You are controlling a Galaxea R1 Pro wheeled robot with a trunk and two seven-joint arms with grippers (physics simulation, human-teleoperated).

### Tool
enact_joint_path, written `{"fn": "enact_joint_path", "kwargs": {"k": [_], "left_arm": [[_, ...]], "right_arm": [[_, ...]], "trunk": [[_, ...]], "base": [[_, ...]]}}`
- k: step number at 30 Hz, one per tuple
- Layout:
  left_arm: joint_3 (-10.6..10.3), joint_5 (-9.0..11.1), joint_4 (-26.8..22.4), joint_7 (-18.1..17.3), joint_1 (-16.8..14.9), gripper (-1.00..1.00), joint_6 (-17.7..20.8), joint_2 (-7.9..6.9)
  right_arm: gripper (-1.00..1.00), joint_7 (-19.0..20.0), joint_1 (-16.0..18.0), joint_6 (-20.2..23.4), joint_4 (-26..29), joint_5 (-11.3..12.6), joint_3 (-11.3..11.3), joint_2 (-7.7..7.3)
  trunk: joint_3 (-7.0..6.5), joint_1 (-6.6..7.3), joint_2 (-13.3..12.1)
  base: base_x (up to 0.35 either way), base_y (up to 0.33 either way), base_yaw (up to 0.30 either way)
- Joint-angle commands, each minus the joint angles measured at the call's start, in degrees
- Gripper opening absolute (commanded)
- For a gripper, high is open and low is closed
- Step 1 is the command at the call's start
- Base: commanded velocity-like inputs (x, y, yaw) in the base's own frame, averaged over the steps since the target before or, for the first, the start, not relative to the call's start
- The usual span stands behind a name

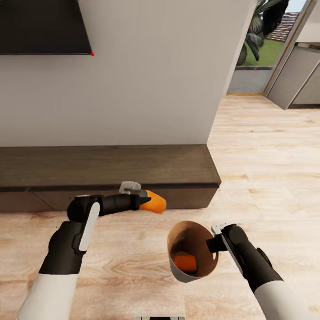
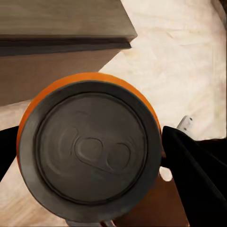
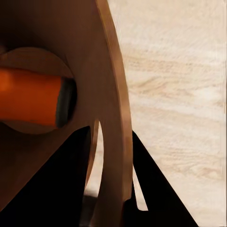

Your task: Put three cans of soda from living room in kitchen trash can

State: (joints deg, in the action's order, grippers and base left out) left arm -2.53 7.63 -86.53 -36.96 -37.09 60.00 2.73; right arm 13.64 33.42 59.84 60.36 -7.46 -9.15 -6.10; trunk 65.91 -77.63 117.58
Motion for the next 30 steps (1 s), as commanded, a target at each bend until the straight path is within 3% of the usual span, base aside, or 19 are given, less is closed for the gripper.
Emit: {"fn": "enact_joint_path", "kwargs": {"k": [1, 4, 9, 12, 22, 30], "left_arm": [[-1.03, -0.34, -0.11, -0.01, 0.0, -1.0, 0.0, -0.02], [-4.07, 1.57, -0.21, -0.1, 0.0, -1.0, 0.0, 0.04], [-7.36, 2.2, -0.09, -0.12, 0.0, -1.0, 0.0, -0.09], [-9.11, 2.36, -0.05, -0.13, 0.0, -1.0, 0.0, -0.05], [-11.36, 2.01, 1.92, 0.31, 0.16, -1.0, 0.0, -0.01], [-12.74, 1.81, 9.09, 1.34, 0.26, -1.0, 0.0, 0.12]], "right_arm": [[-1.0, 0.33, 0.04, 0.16, 0.0, 1.65, -0.08, 0.38], [-1.0, 0.33, 0.15, 0.16, -0.07, 0.7, -0.34, 1.66], [-1.0, -0.4, 0.25, 0.16, -0.04, 0.38, -0.54, 3.77], [-1.0, -4.56, 0.32, 0.16, -0.06, 0.35, -0.66, 5.98], [-1.0, -6.06, 0.41, 0.16, -0.07, 0.34, -0.77, 6.99], [-1.0, -6.15, 0.42, 0.16, -0.02, 0.33, -2.03, 7.61]], "trunk": [[-0.19, 0.23, -0.41], [-0.73, 0.89, -1.62], [-0.91, 1.11, -2.02], [-0.91, 1.11, -2.02], [-0.91, 1.11, -2.02], [-0.91, 1.11, -2.02]], "base": [[0.0, 0.0, 0.0], [0.0, 0.0, 0.0], [0.0, 0.0, 0.0], [0.0, 0.0, 0.0], [0.0, 0.0, 0.0], [0.0, 0.0, 0.0]]}}
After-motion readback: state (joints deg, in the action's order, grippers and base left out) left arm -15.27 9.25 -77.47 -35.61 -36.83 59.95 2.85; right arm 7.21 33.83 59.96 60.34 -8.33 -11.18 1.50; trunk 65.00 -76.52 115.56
